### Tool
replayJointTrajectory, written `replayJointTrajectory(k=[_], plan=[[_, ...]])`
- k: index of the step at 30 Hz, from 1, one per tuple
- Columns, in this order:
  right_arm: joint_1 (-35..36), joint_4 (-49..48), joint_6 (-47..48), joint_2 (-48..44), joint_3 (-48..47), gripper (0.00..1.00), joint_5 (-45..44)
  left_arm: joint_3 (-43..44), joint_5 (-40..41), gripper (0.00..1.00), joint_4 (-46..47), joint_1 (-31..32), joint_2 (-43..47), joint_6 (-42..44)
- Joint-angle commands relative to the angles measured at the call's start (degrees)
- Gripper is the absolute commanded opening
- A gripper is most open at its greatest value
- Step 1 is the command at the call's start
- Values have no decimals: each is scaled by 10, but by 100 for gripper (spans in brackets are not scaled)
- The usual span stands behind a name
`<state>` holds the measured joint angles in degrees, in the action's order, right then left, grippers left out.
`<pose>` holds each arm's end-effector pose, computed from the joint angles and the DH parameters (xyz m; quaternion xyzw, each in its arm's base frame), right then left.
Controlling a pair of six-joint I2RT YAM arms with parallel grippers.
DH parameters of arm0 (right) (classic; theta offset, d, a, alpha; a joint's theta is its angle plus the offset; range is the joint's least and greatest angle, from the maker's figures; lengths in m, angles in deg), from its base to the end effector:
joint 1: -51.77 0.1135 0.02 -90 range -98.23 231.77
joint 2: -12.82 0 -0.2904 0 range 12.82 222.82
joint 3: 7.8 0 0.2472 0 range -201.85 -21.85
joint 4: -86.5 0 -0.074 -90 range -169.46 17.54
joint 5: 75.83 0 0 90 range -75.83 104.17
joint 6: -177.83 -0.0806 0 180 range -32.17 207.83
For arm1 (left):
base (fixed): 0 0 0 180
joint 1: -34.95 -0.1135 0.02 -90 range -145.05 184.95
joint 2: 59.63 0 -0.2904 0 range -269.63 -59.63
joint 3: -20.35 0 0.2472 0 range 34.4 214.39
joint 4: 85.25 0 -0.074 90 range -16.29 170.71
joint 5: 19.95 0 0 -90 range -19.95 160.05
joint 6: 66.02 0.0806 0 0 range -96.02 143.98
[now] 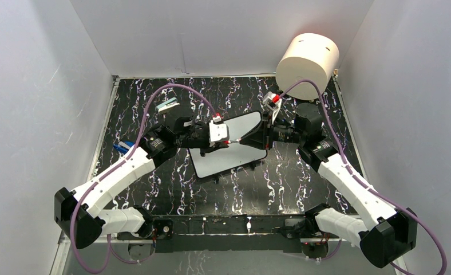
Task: Write a sentence on the whiteboard
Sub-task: Open the pen cap.
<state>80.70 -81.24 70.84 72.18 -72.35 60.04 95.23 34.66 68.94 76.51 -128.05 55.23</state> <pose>0.1885 0.1703 0.3697 -0.3284 0.6595 0.5068 0.4476 0.1865 -0.2277 0.3651 0.6028 0.5213 -0.2965 0.5263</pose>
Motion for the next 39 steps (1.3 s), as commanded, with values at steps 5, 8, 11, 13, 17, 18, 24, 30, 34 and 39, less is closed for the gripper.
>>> replayJointTrajectory(k=[5, 8, 11, 13, 17, 18, 24, 30, 34, 39], plan=[[0, 16, 30, 18, -52, 31, 7, 56, 31, 0, -58, 27, -14, 39], [1, 49, 43, 22, -64, 36, 14, 65, 39, 0, -75, 36, -16, 48], [0, 67, 53, 28, -75, 39, 19, 70, 55, 0, -85, 46, -18, 55], [1, 74, 56, 30, -79, 39, 24, 76, 62, 0, -93, 50, -20, 61], [0, 96, 72, 35, -88, 38, 32, 78, 75, 0, -98, 52, -21, 65], [1, 105, 78, 36, -90, 38, 35, 79, 80, 0, -99, 52, -20, 68], [1, 144, 104, 40, -99, 39, 47, 82, 90, 0, -103, 52, -18, 70], [0, 148, 109, 37, -99, 39, 53, 83, 87, 0, -103, 52, -19, 70], [1, 136, 104, 38, -98, 37, 55, 84, 80, 0, -103, 52, -23, 68], [1, 121, 93, 40, -94, 31, 58, 85, 77, 0, -102, 52, -24, 68]])
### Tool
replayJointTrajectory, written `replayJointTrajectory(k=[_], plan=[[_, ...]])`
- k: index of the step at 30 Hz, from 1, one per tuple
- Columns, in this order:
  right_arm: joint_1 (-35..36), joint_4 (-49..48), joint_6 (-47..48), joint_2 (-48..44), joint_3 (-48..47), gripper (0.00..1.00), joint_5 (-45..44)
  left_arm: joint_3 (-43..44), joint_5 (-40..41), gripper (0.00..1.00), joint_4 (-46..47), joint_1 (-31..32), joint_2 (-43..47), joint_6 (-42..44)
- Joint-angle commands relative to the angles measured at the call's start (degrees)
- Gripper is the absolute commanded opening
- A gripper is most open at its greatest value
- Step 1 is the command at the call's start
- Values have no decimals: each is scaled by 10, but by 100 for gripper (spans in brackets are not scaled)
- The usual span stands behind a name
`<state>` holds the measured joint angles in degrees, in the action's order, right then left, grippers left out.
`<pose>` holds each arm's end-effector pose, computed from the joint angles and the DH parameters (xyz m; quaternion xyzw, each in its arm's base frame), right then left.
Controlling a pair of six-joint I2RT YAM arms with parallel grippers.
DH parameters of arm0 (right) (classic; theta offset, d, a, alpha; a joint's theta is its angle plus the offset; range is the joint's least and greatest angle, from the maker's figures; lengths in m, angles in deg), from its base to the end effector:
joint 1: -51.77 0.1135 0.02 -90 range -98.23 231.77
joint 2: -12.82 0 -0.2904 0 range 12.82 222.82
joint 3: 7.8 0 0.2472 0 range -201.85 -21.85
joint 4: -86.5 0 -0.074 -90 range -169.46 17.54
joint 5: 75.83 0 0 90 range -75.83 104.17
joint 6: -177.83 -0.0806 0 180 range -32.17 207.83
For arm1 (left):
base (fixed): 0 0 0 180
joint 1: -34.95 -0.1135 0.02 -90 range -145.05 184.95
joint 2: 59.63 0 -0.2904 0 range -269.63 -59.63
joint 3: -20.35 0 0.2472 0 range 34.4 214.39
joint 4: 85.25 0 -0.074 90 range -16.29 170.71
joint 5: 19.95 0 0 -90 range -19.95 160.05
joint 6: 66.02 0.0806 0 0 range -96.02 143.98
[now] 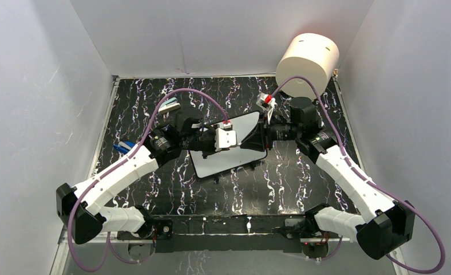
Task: Write a sentence on the whiteboard
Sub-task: Open the pen cap.
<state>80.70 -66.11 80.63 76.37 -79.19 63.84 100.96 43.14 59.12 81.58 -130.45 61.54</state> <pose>0.1930 0.1769 0.3650 -0.3777 0.6824 0.4885 0.3913 0.1791 -0.2428 0.3662 0.6441 0.5286 -0.2374 0.4993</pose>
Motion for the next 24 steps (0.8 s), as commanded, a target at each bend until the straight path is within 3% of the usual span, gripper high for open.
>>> replayJointTrajectory(k=[1, 8, 24], plan=[[1, -32, -6, -2, -24, 29, 20, 28, -8, 0, -4, 1, 0, 5], [0, -38, -10, -6, -18, 1, 22, 20, -6, 0, -4, 1, 3, 5], [-54, 25, 30, -51, -23, 0, 47, -23, 63, 0, 18, 1, 40, 15]])
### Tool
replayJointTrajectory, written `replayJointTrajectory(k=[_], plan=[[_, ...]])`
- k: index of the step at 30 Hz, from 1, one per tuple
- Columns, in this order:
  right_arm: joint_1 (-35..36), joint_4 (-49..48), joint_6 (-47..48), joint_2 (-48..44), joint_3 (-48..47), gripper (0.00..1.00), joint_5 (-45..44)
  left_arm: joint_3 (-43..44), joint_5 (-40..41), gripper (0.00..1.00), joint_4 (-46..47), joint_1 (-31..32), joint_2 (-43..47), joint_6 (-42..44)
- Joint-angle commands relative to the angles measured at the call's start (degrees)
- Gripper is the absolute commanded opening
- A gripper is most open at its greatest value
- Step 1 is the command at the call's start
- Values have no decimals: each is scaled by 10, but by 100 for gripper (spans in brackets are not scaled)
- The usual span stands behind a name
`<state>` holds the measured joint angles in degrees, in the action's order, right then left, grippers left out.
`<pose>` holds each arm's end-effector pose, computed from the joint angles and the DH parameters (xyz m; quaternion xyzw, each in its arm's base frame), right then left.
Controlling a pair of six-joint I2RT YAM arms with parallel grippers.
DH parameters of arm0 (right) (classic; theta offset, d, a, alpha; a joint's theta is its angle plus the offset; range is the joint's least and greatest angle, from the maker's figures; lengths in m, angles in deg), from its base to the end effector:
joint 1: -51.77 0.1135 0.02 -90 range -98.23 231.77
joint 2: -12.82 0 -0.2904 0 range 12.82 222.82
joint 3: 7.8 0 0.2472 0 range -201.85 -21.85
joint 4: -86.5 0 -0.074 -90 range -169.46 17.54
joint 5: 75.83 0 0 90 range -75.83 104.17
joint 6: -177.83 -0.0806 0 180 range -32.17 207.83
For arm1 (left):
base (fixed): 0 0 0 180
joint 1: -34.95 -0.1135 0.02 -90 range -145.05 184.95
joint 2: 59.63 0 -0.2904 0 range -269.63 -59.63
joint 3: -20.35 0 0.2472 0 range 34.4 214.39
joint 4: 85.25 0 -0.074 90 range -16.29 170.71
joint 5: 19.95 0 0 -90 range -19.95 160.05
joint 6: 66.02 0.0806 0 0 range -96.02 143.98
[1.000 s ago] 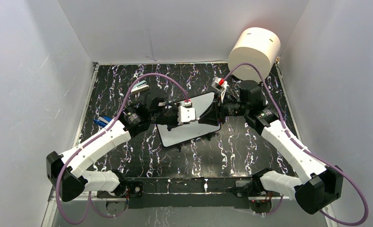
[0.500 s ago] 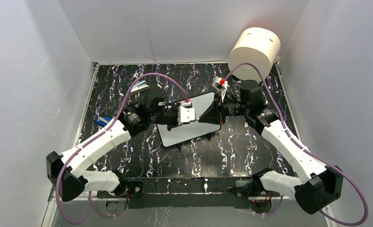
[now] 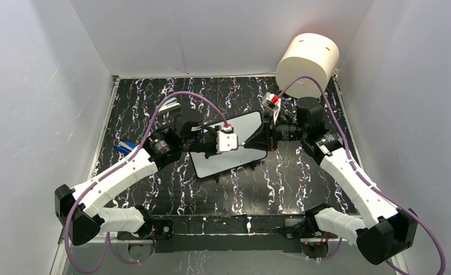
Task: Write a sentence on the whiteboard
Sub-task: Open the pen cap, then place the pen cap at the center of the board.
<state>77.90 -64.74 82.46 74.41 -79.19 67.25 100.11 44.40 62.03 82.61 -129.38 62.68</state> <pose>0.1882 0.1641 0.3712 -0.3865 0.6695 0.4911 0.4015 0.1751 -0.2439 0.3723 0.6451 0.5078 -0.2264 0.5241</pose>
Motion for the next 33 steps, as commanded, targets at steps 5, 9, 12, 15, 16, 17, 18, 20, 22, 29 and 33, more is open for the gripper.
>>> replayJointTrajectory(k=[5, 9, 12, 15, 16, 17, 18, 20, 22, 29, 33], plan=[[-43, 22, 15, -49, -26, 0, 9, -24, 68, 0, -1, -9, 41, 4], [-53, 39, 24, -60, -25, 0, -2, -30, 84, 0, 2, -10, 53, 7], [-60, 47, 28, -69, -27, 0, -12, -36, 95, 0, 6, -11, 65, 7], [-63, 48, 28, -85, -28, 0, -39, -37, 110, 0, 18, -18, 79, -2], [-64, 48, 30, -92, -28, 0, -52, -37, 121, 0, 25, -22, 84, -8], [-63, 49, 31, -98, -27, 0, -67, -37, 137, 0, 34, -25, 87, -14], [-63, 50, 31, -106, -26, 0, -87, -37, 157, 0, 43, -29, 89, -24], [-63, 49, 32, -123, -22, 0, -121, -34, 203, 0, 62, -38, 89, -41], [-63, 43, 32, -141, -12, 0, -152, -31, 241, 0, 78, -47, 87, -64], [-64, 28, 34, -190, 21, 0, -238, -6, 354, 0, 84, -102, 41, -162], [-63, 33, 41, -201, 31, 0, -261, 2, 371, 0, 68, -151, 21, -218]])
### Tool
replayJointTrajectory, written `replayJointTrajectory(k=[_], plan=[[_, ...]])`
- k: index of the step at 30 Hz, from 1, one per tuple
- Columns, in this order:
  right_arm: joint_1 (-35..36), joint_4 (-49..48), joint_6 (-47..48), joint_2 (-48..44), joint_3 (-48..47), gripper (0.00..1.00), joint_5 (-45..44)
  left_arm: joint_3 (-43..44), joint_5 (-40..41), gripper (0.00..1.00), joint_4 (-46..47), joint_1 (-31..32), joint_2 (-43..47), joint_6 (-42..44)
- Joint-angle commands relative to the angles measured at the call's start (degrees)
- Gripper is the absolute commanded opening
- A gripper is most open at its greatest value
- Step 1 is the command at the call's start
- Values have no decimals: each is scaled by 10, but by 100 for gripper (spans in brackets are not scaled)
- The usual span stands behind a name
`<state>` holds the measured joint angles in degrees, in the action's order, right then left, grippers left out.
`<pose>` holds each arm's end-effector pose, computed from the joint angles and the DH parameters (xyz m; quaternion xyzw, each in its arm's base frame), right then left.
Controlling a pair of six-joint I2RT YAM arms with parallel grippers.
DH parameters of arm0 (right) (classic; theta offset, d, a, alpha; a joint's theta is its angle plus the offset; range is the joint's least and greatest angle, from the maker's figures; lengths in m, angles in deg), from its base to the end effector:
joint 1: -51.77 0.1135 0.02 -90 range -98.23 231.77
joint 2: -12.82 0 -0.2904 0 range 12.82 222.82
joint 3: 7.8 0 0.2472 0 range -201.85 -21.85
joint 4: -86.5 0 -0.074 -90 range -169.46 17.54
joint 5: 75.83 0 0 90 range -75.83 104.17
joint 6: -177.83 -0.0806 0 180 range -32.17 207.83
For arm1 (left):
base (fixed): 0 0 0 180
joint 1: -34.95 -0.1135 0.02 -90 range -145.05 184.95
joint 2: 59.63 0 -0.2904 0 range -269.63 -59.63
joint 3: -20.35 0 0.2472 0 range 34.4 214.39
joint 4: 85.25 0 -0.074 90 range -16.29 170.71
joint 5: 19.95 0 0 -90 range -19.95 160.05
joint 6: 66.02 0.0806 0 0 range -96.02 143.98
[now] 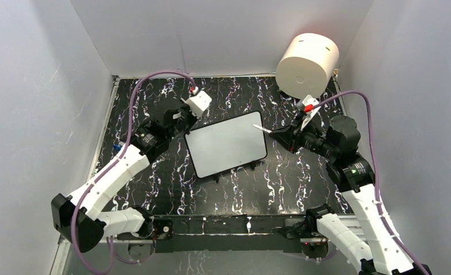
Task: Write a sentence on the whiteboard
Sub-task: Place the pen cap at the center of the board.
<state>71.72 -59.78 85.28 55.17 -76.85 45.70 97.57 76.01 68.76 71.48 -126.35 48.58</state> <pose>0.1434 0.0969 0.4028 -0.2870 0.6854 0.3240 0.5856 0.2435 -0.1700 0.3841 0.3771 0.7004 -0.0217 0.6056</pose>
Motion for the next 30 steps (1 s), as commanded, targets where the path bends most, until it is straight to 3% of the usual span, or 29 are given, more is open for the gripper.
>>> replayJointTrajectory(k=[1, 13, 25, 30], plan=[[-1, -17, 13, -11, 10, 0, -49, 30, 56, 0, -3, -51, -14, -88], [-1, -23, 15, -25, 31, 0, -73, 24, -1, 0, -64, -199, -125, -239], [-1, -26, 19, -26, 41, 0, -82, 30, -96, 0, -78, -263, -243, -293], [-1, -28, 18, -23, 44, 0, -80, 41, -82, 0, -90, -269, -303, -287]])
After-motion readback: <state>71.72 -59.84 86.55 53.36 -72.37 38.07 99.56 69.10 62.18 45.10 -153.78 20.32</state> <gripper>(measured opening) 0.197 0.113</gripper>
